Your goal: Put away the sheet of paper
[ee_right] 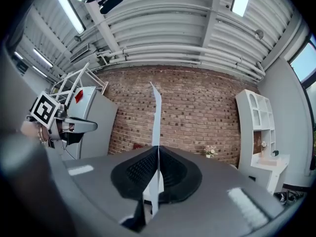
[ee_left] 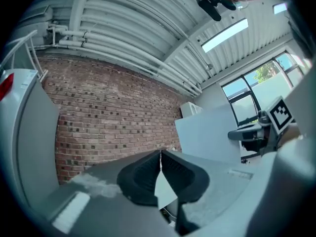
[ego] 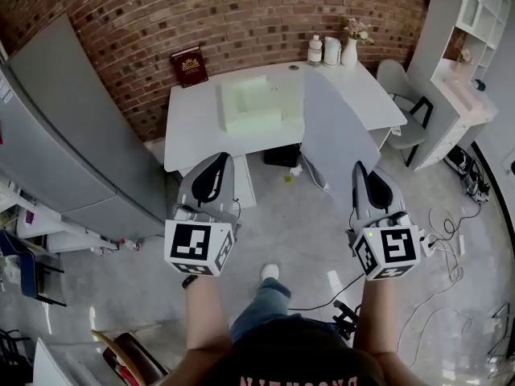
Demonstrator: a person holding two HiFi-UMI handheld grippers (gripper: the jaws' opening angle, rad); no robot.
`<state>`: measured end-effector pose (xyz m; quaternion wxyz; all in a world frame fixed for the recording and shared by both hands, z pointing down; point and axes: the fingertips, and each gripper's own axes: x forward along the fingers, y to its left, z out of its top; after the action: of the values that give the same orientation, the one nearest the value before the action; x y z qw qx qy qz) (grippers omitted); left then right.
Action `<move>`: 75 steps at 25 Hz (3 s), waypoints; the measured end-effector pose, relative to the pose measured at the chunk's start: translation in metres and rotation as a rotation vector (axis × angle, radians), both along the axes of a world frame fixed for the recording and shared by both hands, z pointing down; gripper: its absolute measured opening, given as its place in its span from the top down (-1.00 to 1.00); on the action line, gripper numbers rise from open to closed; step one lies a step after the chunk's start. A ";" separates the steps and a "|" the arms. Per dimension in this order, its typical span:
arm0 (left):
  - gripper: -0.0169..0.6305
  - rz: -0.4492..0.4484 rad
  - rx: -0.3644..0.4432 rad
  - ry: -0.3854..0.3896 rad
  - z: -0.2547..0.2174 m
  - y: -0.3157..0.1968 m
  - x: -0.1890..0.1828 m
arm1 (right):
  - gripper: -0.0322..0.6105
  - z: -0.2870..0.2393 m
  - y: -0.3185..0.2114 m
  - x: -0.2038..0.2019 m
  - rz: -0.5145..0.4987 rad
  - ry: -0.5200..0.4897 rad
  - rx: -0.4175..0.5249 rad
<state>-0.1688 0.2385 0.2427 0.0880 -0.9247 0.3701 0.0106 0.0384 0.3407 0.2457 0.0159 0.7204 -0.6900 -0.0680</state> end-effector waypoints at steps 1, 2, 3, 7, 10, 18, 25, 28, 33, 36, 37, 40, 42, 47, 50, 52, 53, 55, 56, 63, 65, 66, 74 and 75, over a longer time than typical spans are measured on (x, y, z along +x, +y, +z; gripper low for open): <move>0.98 0.003 -0.005 0.002 -0.001 -0.015 0.003 | 0.90 0.000 -0.015 0.004 0.000 0.001 -0.005; 0.98 0.002 -0.002 0.003 -0.003 -0.030 0.005 | 0.90 -0.001 -0.030 0.007 0.002 0.001 -0.008; 0.98 -0.004 0.008 0.001 -0.004 -0.045 0.007 | 0.90 -0.001 -0.044 0.011 0.004 0.000 -0.011; 0.98 -0.031 0.031 0.014 -0.006 -0.108 0.010 | 0.90 -0.001 -0.104 0.022 0.016 0.001 -0.020; 0.98 -0.030 0.002 0.060 -0.006 -0.151 0.012 | 0.90 -0.002 -0.146 0.029 0.022 0.002 -0.024; 0.98 -0.027 -0.030 0.014 0.010 -0.218 0.019 | 0.90 0.007 -0.215 0.034 0.033 -0.011 -0.039; 0.98 -0.041 -0.054 0.005 0.021 -0.253 0.022 | 0.90 0.014 -0.256 0.041 0.013 -0.012 -0.057; 0.98 -0.077 -0.064 0.009 0.025 -0.271 0.022 | 0.90 0.018 -0.275 0.048 0.003 -0.015 -0.058; 0.98 -0.100 -0.072 0.014 0.031 -0.301 0.035 | 0.90 0.025 -0.311 0.069 -0.020 -0.026 -0.059; 0.98 -0.117 -0.080 0.018 0.034 -0.321 0.050 | 0.90 0.027 -0.335 0.085 -0.040 -0.033 -0.062; 0.98 -0.123 -0.082 0.020 0.034 -0.329 0.055 | 0.90 0.028 -0.344 0.091 -0.047 -0.036 -0.061; 0.98 -0.142 -0.090 0.027 0.036 -0.353 0.073 | 0.90 0.029 -0.372 0.110 -0.073 -0.045 -0.064; 0.98 -0.156 -0.091 0.022 0.036 -0.369 0.086 | 0.90 0.029 -0.393 0.124 -0.093 -0.055 -0.067; 0.98 -0.198 -0.086 0.006 0.038 -0.409 0.117 | 0.90 0.037 -0.449 0.154 -0.150 -0.076 -0.082; 0.98 -0.243 -0.102 0.034 0.040 -0.435 0.126 | 0.90 0.042 -0.483 0.170 -0.192 -0.107 -0.095; 0.98 -0.274 -0.112 0.042 0.041 -0.451 0.133 | 0.90 0.043 -0.503 0.178 -0.226 -0.124 -0.105; 0.98 -0.288 -0.116 0.044 0.041 -0.458 0.136 | 0.90 0.044 -0.512 0.182 -0.242 -0.129 -0.110; 0.98 -0.309 -0.124 0.046 0.042 -0.471 0.143 | 0.90 0.046 -0.529 0.190 -0.270 -0.138 -0.122; 0.98 -0.317 -0.128 0.046 0.043 -0.476 0.146 | 0.90 0.047 -0.536 0.194 -0.284 -0.144 -0.129; 0.98 -0.358 -0.163 0.027 0.060 -0.496 0.157 | 0.90 0.066 -0.566 0.205 -0.355 -0.203 -0.186; 0.98 -0.369 -0.176 0.021 0.065 -0.498 0.156 | 0.90 0.074 -0.570 0.205 -0.373 -0.216 -0.211; 0.98 -0.374 -0.183 0.017 0.069 -0.499 0.155 | 0.90 0.078 -0.571 0.204 -0.381 -0.224 -0.226; 0.98 -0.382 -0.251 -0.015 0.096 -0.504 0.152 | 0.90 0.117 -0.571 0.194 -0.422 -0.274 -0.333; 0.98 -0.380 -0.258 -0.019 0.099 -0.505 0.152 | 0.90 0.122 -0.571 0.193 -0.426 -0.281 -0.345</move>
<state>-0.0172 -0.2663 0.3414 -0.0272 -0.8422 0.5350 -0.0621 0.2312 -0.2306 0.3672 0.0278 0.5487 -0.8223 0.1484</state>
